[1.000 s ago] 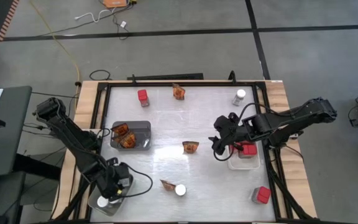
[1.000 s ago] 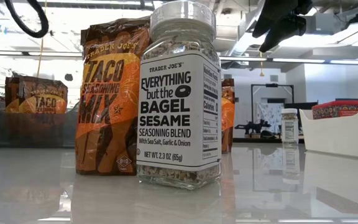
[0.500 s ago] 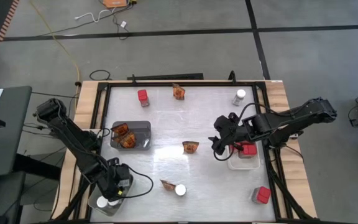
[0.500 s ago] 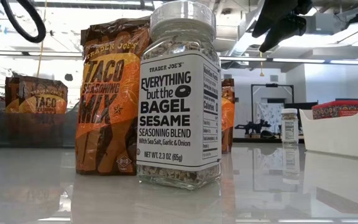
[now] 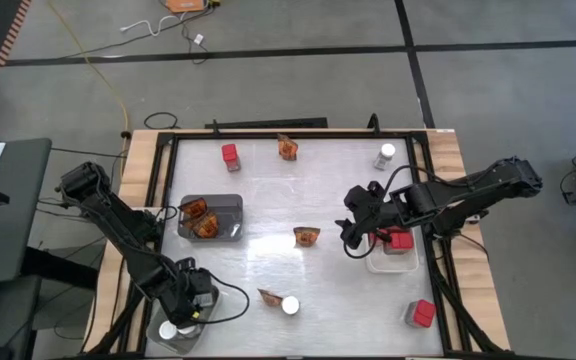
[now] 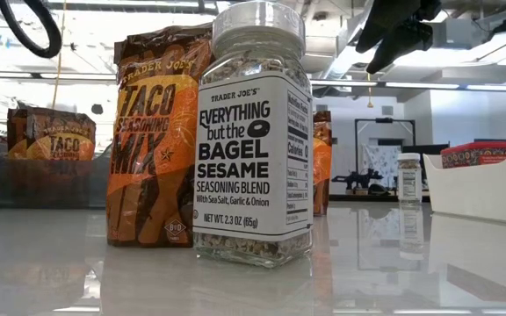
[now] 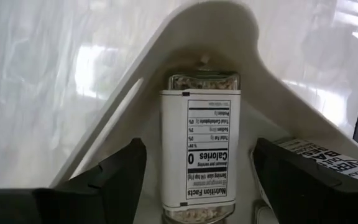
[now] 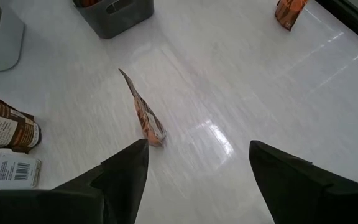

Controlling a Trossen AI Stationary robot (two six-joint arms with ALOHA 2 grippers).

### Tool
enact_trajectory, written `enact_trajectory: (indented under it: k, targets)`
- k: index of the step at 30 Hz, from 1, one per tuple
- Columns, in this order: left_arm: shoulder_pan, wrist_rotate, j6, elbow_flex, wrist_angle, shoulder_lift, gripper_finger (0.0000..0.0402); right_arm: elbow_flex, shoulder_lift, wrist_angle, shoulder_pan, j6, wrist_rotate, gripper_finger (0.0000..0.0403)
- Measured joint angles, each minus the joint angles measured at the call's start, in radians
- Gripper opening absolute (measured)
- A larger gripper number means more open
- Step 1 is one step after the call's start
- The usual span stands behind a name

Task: Sort spices by type
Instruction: Adjust the white spice bottle inside the gray bin

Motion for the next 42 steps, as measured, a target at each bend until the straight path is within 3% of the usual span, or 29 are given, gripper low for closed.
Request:
enact_trajectory:
  k: [3, 10, 27, 34, 42]
  targets:
    - [0.003, 0.000, -0.038, 0.000, -0.025, 0.000, 0.0285, 0.000, 0.000, 0.000, 0.000, 0.000, 0.000, 0.0306]
    - [0.031, -0.005, -0.321, -0.002, -0.159, 0.002, 0.0285, 0.000, 0.000, 0.000, 0.000, 0.000, 0.000, 0.0306]
    - [0.126, 0.024, -0.624, -0.003, -0.182, 0.000, 0.0285, 0.000, 0.000, -0.001, 0.000, -0.001, 0.000, 0.0306]
    - [0.164, 0.023, -0.662, 0.001, -0.190, -0.018, 0.0285, 0.000, 0.000, -0.001, 0.001, -0.006, -0.002, 0.0306]
    - [0.167, -0.061, -0.557, 0.069, -0.212, -0.120, 0.0284, 0.000, 0.000, 0.004, 0.007, -0.008, -0.003, 0.0306]
